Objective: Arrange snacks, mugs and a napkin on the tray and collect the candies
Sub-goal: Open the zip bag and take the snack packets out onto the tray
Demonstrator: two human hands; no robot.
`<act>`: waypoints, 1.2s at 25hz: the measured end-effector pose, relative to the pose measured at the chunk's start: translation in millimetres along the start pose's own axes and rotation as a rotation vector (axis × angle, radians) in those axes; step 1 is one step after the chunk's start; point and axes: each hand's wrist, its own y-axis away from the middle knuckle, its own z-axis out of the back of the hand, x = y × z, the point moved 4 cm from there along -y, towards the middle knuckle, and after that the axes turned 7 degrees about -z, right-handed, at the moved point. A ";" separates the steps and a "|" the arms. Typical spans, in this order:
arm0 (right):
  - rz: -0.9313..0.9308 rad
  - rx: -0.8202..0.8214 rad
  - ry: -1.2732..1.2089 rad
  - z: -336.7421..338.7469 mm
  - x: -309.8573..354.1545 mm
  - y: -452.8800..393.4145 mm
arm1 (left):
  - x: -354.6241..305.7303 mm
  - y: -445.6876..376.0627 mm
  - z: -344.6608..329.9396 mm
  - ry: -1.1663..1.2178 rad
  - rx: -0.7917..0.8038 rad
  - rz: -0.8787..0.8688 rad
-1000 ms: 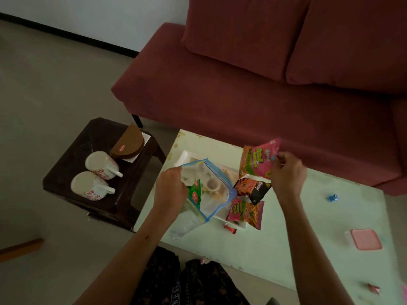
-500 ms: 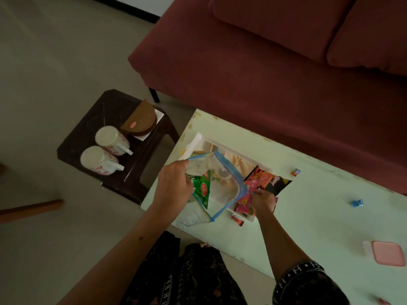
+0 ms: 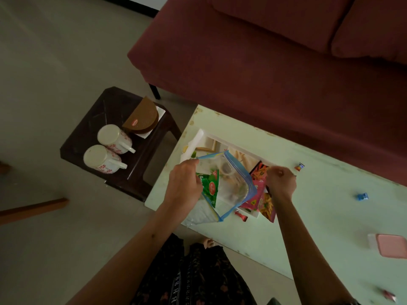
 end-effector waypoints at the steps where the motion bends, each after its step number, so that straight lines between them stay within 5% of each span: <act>1: 0.094 0.021 -0.135 9.9 17.8 13.8 | -1.2 -0.5 0.0 0.004 -0.003 0.000; 3: 0.287 0.205 -0.183 13.3 45.7 45.9 | -5.0 0.1 0.1 0.022 -0.008 -0.006; 5: 0.343 0.515 0.103 -12.5 54.4 69.0 | -11.5 1.8 0.3 0.044 -0.010 -0.032; 9: 0.109 0.907 0.646 -79.7 30.9 75.8 | -20.6 3.2 0.4 0.049 -0.020 -0.070; 17: 0.199 0.722 0.795 -99.9 29.2 71.6 | -21.3 13.8 -3.0 0.114 0.010 -0.113; 24: 0.502 0.357 0.674 -76.1 57.5 92.8 | -20.2 13.8 -3.9 0.104 0.007 -0.110; 30: 0.708 0.416 0.460 -16.1 77.1 106.5 | -19.5 7.8 -6.5 0.111 0.009 -0.110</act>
